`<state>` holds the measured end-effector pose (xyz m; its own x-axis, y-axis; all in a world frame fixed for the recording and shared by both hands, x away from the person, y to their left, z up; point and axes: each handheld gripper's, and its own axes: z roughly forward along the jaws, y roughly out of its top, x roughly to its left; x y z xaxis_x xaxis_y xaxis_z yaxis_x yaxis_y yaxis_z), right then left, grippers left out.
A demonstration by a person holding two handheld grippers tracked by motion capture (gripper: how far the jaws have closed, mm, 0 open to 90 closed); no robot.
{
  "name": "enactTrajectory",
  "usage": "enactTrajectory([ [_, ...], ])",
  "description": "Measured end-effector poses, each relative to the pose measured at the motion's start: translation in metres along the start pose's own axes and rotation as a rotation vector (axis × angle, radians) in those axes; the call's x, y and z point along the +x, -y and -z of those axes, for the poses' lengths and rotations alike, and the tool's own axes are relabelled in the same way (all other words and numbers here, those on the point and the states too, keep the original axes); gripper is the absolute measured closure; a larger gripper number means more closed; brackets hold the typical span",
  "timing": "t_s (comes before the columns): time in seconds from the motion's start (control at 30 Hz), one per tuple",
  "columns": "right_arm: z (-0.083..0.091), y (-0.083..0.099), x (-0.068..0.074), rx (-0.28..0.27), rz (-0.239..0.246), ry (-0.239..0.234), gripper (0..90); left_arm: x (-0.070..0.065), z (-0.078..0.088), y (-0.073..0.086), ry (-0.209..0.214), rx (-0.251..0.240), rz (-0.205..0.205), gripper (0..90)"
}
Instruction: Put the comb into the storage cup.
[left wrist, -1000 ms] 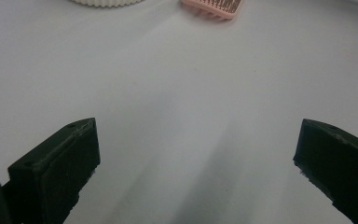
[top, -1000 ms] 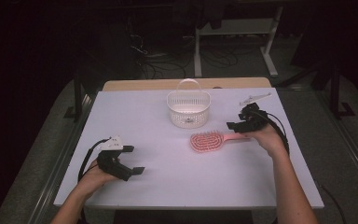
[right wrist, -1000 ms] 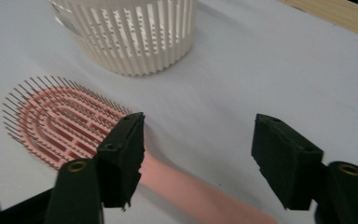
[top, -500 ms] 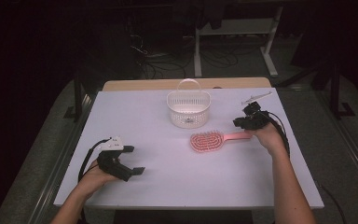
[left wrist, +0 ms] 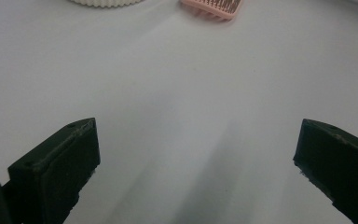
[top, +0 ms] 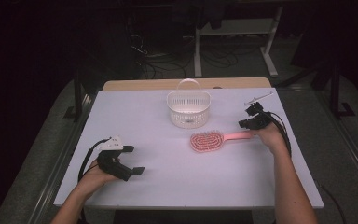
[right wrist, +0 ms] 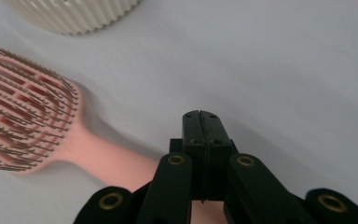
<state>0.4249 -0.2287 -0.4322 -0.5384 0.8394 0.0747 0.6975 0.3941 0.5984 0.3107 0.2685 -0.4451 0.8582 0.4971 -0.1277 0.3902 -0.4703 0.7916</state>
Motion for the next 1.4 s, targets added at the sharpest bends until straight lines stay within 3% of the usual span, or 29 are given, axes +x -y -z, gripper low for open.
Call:
enactTrajectory([
  [0.43, -0.007, 0.006, -0.005, 0.067, 0.008, 0.040, 88.9, 0.000, 0.000, 0.000, 0.001, 0.002, 0.000, 0.0],
  [1.4, 0.007, 0.027, 0.003, 0.103, 0.028, 0.010, 89.0, -0.002, 0.000, 0.000, 0.001, 0.005, -0.002, 0.0],
])
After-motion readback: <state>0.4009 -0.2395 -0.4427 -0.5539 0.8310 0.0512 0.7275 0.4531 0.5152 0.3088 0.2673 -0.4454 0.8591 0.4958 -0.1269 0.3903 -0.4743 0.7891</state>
